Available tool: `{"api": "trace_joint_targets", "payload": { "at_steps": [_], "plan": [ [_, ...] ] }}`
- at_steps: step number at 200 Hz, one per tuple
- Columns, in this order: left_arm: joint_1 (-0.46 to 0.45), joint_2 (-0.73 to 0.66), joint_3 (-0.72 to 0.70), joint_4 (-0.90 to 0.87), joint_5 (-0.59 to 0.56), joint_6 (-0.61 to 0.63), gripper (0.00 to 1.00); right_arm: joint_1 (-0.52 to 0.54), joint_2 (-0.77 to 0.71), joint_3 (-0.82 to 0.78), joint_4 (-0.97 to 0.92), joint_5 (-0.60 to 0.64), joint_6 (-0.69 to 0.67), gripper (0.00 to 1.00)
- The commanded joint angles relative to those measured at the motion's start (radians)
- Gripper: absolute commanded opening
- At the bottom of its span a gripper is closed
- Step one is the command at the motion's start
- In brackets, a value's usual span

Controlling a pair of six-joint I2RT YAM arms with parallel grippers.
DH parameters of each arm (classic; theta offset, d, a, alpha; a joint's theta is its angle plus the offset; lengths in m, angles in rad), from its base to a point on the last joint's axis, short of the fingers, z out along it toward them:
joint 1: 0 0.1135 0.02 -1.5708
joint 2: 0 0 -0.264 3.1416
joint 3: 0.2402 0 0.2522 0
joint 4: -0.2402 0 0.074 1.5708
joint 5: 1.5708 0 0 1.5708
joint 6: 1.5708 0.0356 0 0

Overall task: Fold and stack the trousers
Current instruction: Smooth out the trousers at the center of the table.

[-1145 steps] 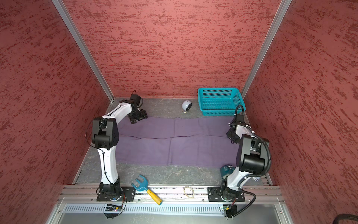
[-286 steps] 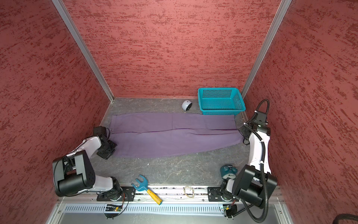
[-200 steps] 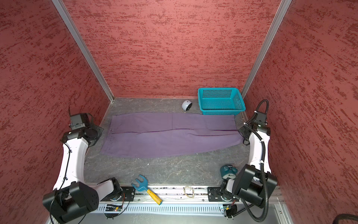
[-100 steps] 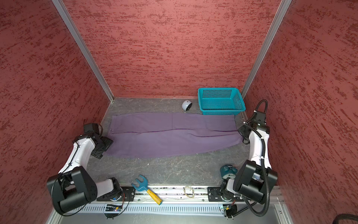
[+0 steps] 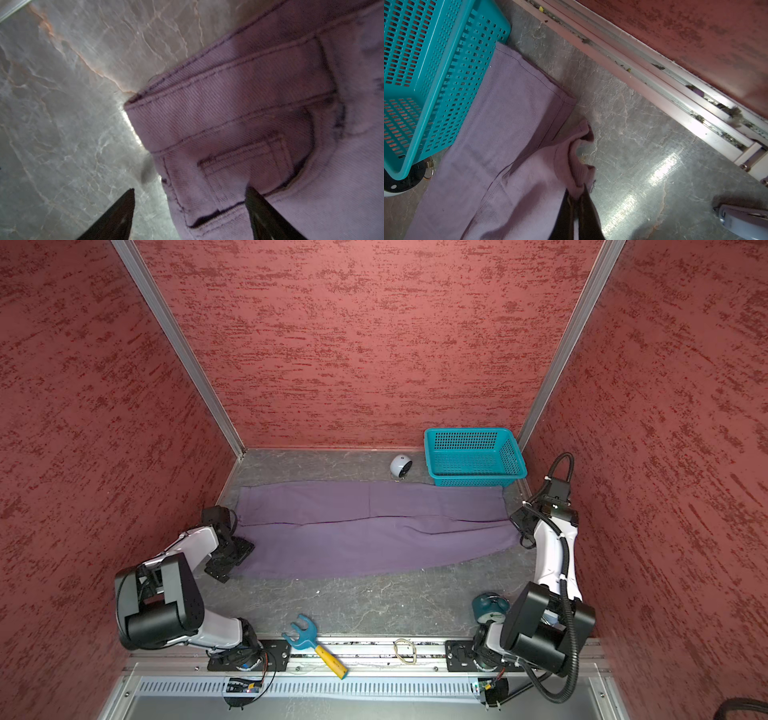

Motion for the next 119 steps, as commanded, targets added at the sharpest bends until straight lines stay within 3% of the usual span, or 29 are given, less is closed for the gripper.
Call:
{"api": "trace_joint_targets", "payload": {
  "at_steps": [1, 27, 42, 119],
  "plan": [
    [-0.006, 0.043, 0.0, 0.061, -0.006, -0.013, 0.7, -0.003, -0.01, 0.027, 0.017, 0.007, 0.005, 0.0],
    [0.0, 0.068, 0.014, 0.094, 0.037, -0.018, 0.2, -0.003, -0.016, 0.027, 0.016, 0.007, 0.008, 0.0],
    [0.002, 0.057, 0.029, 0.083, 0.046, -0.021, 0.01, -0.003, -0.021, 0.026, 0.018, 0.006, 0.009, 0.0],
    [0.078, -0.29, 0.218, -0.174, 0.138, 0.0, 0.0, -0.004, -0.022, 0.032, 0.018, 0.036, -0.007, 0.0]
  ]
}}
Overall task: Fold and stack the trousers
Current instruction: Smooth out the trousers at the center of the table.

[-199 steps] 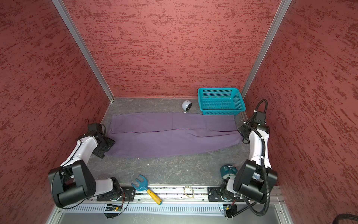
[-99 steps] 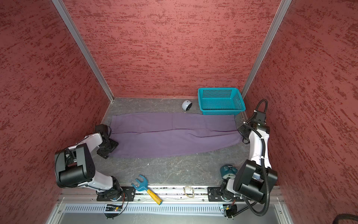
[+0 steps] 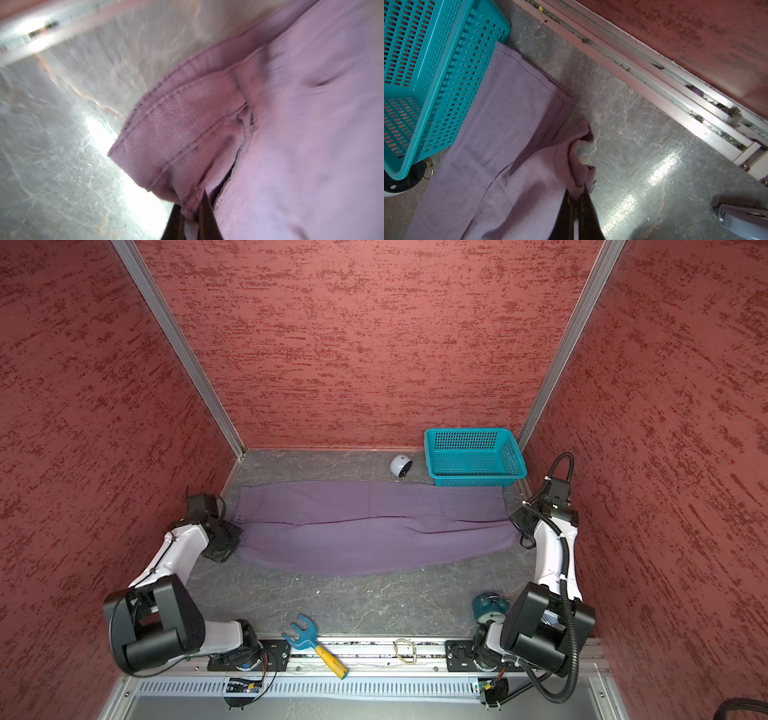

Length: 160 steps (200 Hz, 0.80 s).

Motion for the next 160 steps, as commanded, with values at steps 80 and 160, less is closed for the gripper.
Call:
{"api": "trace_joint_targets", "payload": {
  "at_steps": [80, 160],
  "plan": [
    [0.223, -0.087, 0.165, -0.146, 0.144, 0.1, 0.0, -0.009, 0.017, 0.212, -0.006, 0.044, 0.005, 0.0],
    [0.251, -0.066, 0.312, -0.226, 0.227, 0.129, 0.0, -0.009, -0.007, 0.307, -0.06, 0.026, 0.023, 0.0]
  ]
}}
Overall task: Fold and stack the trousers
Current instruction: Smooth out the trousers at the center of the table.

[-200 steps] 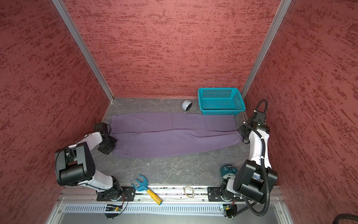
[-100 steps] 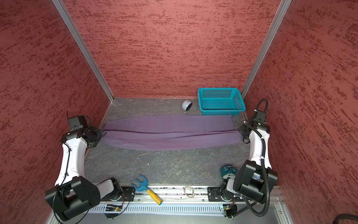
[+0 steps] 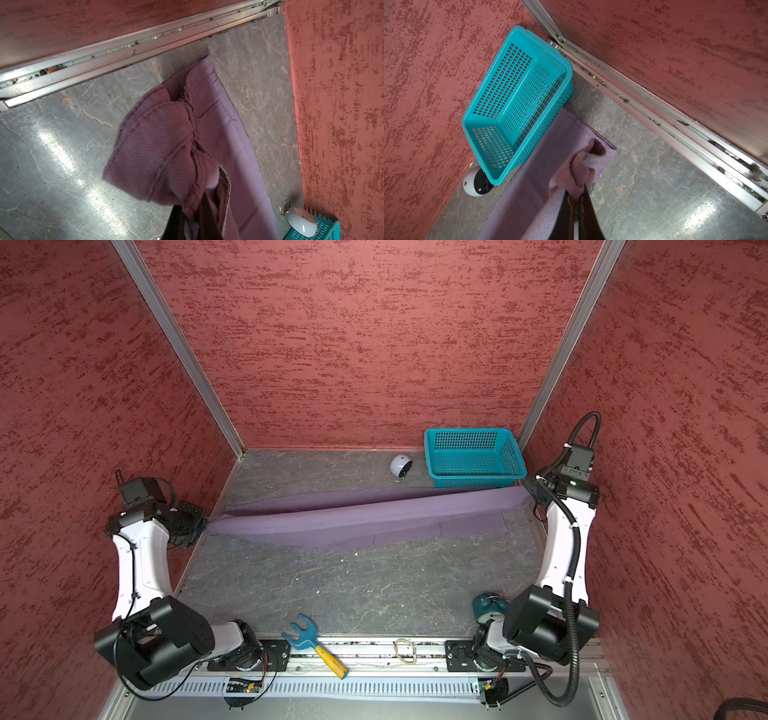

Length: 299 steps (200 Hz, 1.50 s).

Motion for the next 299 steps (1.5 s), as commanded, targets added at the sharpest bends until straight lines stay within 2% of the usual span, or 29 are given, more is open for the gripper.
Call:
{"api": "trace_joint_targets", "payload": {
  "at_steps": [1, 36, 63, 88, 110, 137, 149, 172, 223, 242, 299],
  "plan": [
    [0.033, -0.038, 0.012, -0.009, -0.009, 0.038, 0.0, -0.01, -0.06, -0.061, 0.008, 0.07, 0.004, 0.0],
    [0.067, -0.121, -0.14, -0.012, -0.009, 0.069, 0.0, -0.015, -0.135, -0.291, 0.075, 0.113, 0.003, 0.0],
    [0.154, -0.17, -0.282, 0.016, 0.004, 0.083, 0.0, -0.048, -0.125, -0.42, 0.13, 0.205, -0.016, 0.0],
    [0.219, -0.16, -0.391, 0.063, 0.026, 0.082, 0.0, -0.055, -0.1, -0.458, 0.167, 0.193, 0.016, 0.0],
    [0.223, -0.118, -0.393, 0.062, 0.023, 0.069, 0.0, -0.055, -0.059, -0.475, 0.181, 0.227, 0.025, 0.0],
    [0.257, -0.204, -0.417, 0.079, 0.014, 0.054, 0.0, -0.055, -0.065, -0.524, 0.22, 0.267, 0.039, 0.0],
    [0.249, -0.221, -0.394, 0.081, 0.012, 0.057, 0.0, -0.055, -0.069, -0.517, 0.231, 0.249, 0.041, 0.0],
    [0.239, -0.171, -0.351, 0.054, 0.037, 0.046, 0.0, -0.055, -0.044, -0.477, 0.223, 0.225, 0.052, 0.0],
    [0.212, -0.172, -0.432, 0.086, 0.023, 0.05, 0.0, -0.055, -0.042, -0.573, 0.27, 0.248, 0.036, 0.0],
    [0.172, -0.135, -0.447, 0.114, 0.005, 0.027, 0.0, -0.055, -0.028, -0.592, 0.286, 0.232, 0.033, 0.0],
    [0.014, -0.045, -0.479, 0.175, -0.155, -0.073, 0.01, -0.055, 0.02, -0.635, 0.318, 0.264, 0.01, 0.0]
  ]
}}
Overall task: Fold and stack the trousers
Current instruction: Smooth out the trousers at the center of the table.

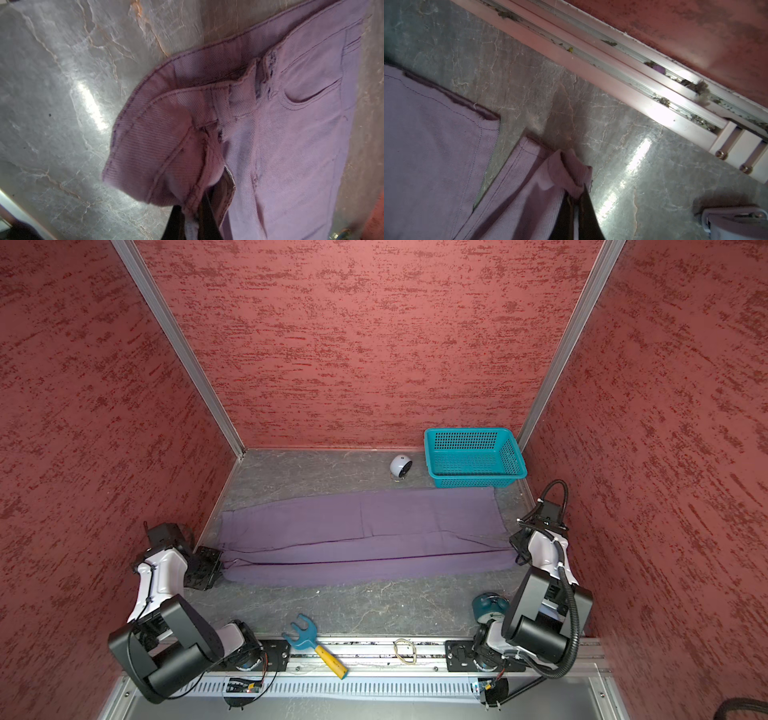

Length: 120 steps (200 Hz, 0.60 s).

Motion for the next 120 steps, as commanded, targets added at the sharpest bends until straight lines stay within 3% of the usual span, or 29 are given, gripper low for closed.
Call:
{"api": "trace_joint_targets", "payload": {
  "at_steps": [1, 27, 43, 76, 93, 120],
  "plan": [
    [-0.038, 0.015, -0.02, 0.06, -0.095, -0.053, 0.01, -0.008, 0.012, -0.022, 0.065, 0.07, -0.014, 0.0],
    [-0.02, -0.021, -0.059, 0.047, -0.095, -0.07, 0.05, -0.008, 0.018, -0.064, 0.082, 0.089, -0.007, 0.0],
    [0.028, -0.067, -0.072, 0.02, -0.082, -0.062, 0.07, -0.008, 0.02, -0.083, 0.085, 0.108, -0.002, 0.1],
    [0.116, -0.164, -0.028, -0.033, -0.028, -0.034, 0.52, -0.008, -0.021, -0.079, 0.085, 0.121, 0.019, 0.22],
    [0.054, -0.181, 0.043, -0.046, -0.048, -0.062, 0.58, -0.008, -0.075, -0.034, 0.064, 0.098, 0.032, 0.27],
    [-0.199, -0.146, 0.175, -0.04, -0.23, -0.144, 0.61, 0.027, -0.152, 0.081, 0.008, 0.122, 0.036, 0.34]
  ]
}}
